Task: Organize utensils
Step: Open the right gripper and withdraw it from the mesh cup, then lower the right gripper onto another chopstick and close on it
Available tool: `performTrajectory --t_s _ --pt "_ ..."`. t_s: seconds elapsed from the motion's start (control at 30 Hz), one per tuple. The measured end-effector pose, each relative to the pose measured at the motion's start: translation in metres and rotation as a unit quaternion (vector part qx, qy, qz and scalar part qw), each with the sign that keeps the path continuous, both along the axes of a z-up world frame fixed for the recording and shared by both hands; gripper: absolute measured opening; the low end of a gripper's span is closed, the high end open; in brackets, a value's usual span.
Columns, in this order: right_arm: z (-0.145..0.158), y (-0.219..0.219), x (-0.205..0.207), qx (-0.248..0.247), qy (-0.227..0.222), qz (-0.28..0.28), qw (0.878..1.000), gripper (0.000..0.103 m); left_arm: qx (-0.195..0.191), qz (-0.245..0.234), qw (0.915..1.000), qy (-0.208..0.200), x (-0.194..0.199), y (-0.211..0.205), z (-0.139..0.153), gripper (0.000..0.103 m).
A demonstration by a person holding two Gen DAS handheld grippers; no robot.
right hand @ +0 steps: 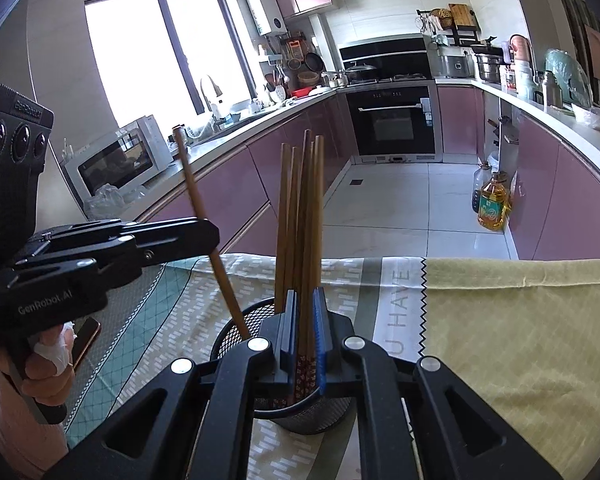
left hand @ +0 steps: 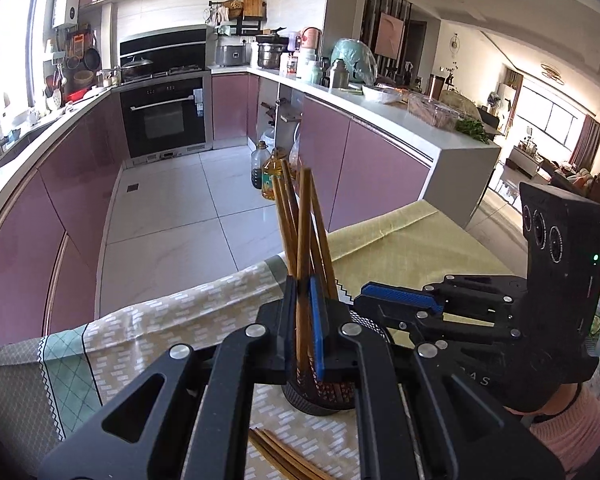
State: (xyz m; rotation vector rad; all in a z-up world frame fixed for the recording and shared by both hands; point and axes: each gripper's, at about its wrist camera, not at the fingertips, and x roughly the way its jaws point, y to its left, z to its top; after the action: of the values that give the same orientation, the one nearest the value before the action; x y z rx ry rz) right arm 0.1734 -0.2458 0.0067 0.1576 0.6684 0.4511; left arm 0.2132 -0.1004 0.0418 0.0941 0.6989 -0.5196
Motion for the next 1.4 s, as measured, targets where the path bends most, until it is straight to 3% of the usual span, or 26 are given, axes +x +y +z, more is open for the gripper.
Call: performTrajectory --t_s 0.23,0.37,0.53,0.63,0.67,0.77,1.13,1.4 --pt "-0.001 -0.001 -0.004 0.006 -0.002 0.000 1.000 0.015 -0.012 0.013 0.9998 0.013 0.006 0.005 -0.018 0.009" --pt "0.004 0.000 -0.012 0.004 -0.015 0.001 1.000 0.022 -0.017 0.026 0.9995 -0.004 -0.010 0.011 -0.023 0.023" --pt "0.012 0.001 -0.032 0.006 -0.037 0.012 0.999 0.028 -0.027 0.038 0.9981 -0.039 -0.042 0.025 -0.021 0.034" --pt "0.017 0.004 -0.051 -0.001 -0.054 0.027 0.998 0.035 -0.030 0.051 0.9963 -0.062 -0.063 0.037 -0.022 0.055" --pt "0.018 0.006 -0.058 -0.003 -0.060 0.034 0.998 0.043 -0.026 0.058 0.9955 -0.070 -0.070 0.042 -0.024 0.059" --pt "0.016 0.012 -0.072 -0.009 -0.063 0.052 0.997 0.045 -0.006 0.074 0.9944 -0.076 -0.085 0.052 -0.034 0.060" --pt "-0.051 0.039 -0.092 -0.044 0.033 0.101 0.993 0.045 0.034 0.075 0.9963 0.023 -0.114 0.068 -0.110 0.063" --pt "-0.074 0.047 -0.097 -0.049 0.066 0.099 0.992 0.045 0.059 0.066 0.9931 0.076 -0.120 0.061 -0.153 0.063"
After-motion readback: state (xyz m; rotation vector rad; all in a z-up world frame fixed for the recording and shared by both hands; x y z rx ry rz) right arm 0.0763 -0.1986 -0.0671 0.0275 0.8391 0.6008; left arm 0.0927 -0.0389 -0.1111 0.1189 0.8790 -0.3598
